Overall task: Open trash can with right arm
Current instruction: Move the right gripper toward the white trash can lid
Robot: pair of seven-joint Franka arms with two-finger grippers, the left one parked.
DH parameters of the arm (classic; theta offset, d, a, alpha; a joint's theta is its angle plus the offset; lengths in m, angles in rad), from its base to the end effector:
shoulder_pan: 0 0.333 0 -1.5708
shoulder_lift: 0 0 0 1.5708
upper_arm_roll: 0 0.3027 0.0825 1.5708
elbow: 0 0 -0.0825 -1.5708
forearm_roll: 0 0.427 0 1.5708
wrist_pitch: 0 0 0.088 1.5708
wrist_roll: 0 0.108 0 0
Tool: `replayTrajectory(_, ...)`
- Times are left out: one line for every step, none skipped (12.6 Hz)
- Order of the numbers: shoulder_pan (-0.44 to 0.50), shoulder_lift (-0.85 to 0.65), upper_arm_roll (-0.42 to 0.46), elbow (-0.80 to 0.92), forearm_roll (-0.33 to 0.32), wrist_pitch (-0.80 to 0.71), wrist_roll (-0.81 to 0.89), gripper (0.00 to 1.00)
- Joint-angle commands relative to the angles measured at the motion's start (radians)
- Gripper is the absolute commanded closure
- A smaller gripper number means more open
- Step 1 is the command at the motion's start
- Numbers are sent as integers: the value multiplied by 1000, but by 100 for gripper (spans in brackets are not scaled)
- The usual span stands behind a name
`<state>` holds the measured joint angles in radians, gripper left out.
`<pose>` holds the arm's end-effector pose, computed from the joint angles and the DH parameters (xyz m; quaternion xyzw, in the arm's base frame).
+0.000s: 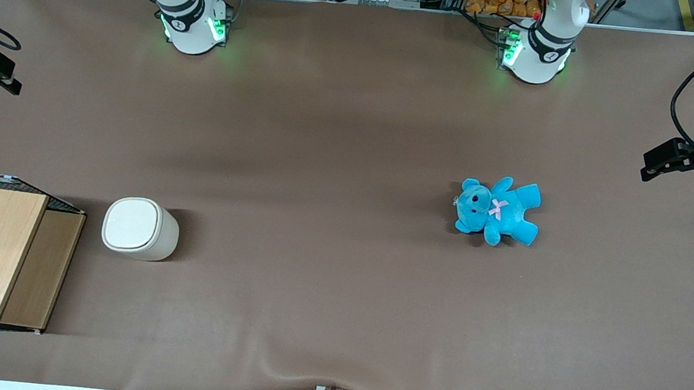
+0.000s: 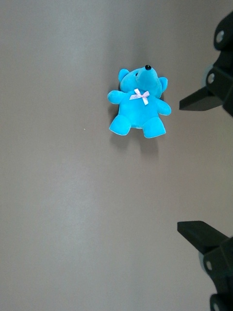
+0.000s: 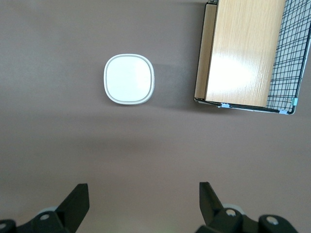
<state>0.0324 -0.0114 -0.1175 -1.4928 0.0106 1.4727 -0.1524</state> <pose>0.5820 -0.0488 0.6481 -0.9994 -0.0341 0.0037 0.0064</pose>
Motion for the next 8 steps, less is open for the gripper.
replayTrajectory(-3,1,4,6,-14,-3,5,0)
replayTrajectory(-3,1,4,6,-14,-3,7,0)
replayTrajectory(-3,1,4,6,-15,-3,7,0)
replayTrajectory(-3,1,4,6,-14,-3,7,0)
replayTrajectory(-5,10,4,6,-8,-2,-1,0)
replayTrajectory(-6,16,2,6,-5,-5,-1,0)
replayTrajectory(-3,19,2,6,-8,-9,-1,0)
replayTrajectory(-3,27,2,5,-9,-9,-6,0)
